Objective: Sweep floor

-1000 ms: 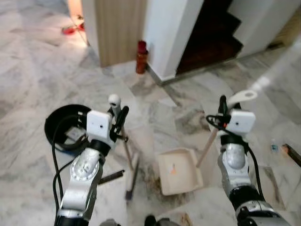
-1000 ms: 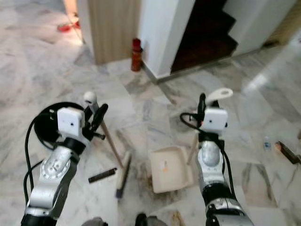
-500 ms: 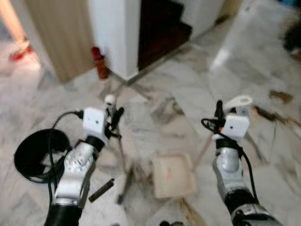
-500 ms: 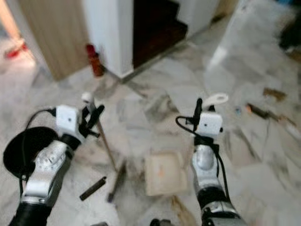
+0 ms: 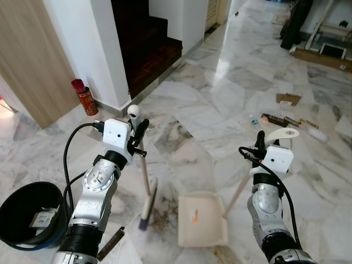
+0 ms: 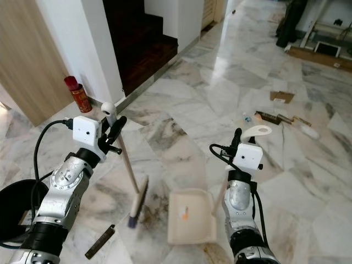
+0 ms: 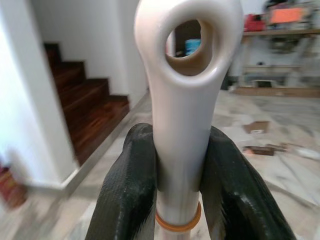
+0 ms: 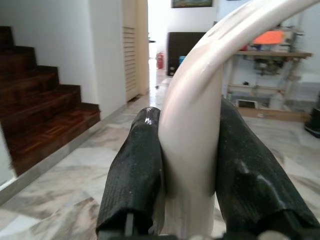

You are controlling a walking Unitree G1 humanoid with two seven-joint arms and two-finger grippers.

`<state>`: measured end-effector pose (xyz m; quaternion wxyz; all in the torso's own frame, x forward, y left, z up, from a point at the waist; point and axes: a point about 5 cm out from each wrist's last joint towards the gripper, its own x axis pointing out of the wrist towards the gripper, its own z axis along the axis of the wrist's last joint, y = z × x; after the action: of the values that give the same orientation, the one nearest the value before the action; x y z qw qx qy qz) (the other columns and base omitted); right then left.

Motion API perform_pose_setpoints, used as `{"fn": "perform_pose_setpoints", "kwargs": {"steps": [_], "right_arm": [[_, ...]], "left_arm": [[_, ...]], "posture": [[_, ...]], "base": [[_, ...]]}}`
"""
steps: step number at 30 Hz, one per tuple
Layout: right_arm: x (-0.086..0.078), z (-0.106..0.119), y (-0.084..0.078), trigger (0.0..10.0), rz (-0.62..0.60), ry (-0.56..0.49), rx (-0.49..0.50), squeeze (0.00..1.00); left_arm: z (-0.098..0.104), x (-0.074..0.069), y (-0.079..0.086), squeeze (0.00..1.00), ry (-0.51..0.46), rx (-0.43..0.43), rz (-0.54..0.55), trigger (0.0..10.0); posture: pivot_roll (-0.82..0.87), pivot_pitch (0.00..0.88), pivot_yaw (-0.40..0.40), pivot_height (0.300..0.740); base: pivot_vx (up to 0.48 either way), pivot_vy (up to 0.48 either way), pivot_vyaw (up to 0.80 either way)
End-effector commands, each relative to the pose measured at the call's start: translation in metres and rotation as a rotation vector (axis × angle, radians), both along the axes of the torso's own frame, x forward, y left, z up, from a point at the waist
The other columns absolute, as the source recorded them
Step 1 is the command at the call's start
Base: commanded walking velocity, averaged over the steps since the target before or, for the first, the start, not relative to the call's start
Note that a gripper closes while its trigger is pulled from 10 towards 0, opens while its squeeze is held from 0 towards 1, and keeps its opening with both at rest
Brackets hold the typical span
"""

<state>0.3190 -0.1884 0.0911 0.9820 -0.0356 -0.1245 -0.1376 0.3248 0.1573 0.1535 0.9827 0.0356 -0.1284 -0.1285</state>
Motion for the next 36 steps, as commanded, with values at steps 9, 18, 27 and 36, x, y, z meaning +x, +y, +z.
{"fn": "perform_pose_setpoints", "kwargs": {"steps": [9,18,27,36], "right_arm": [[-0.012,0.001,-0.021,10.0,-0.013,-0.019,0.03,0.0],[-0.033,-0.039,-0.048,10.0,-0.093,0.196,0.077,0.0],[-0.041,-0.052,-0.056,10.0,-0.078,0.291,0.14,0.0],[-0.044,-0.052,-0.051,10.0,-0.044,0.25,0.114,0.0]], "left_arm": [[-0.007,0.004,0.042,0.0,-0.001,-0.062,0.219,10.0],[-0.031,-0.005,0.041,0.0,0.065,-0.056,0.209,10.0],[-0.035,-0.008,0.046,0.0,0.09,-0.036,0.174,10.0],[-0.045,-0.013,0.053,0.0,0.122,-0.019,0.18,10.0]], "posture": [[0.19,0.034,-0.052,0.74],[0.17,0.07,-0.063,0.74],[0.17,0.088,-0.074,0.74],[0.17,0.1,-0.076,0.74]], "base": [[0.0,0.0,0.0],[0.0,0.0,0.0],[0.0,0.0,0.0],[0.0,0.0,0.0]]}}
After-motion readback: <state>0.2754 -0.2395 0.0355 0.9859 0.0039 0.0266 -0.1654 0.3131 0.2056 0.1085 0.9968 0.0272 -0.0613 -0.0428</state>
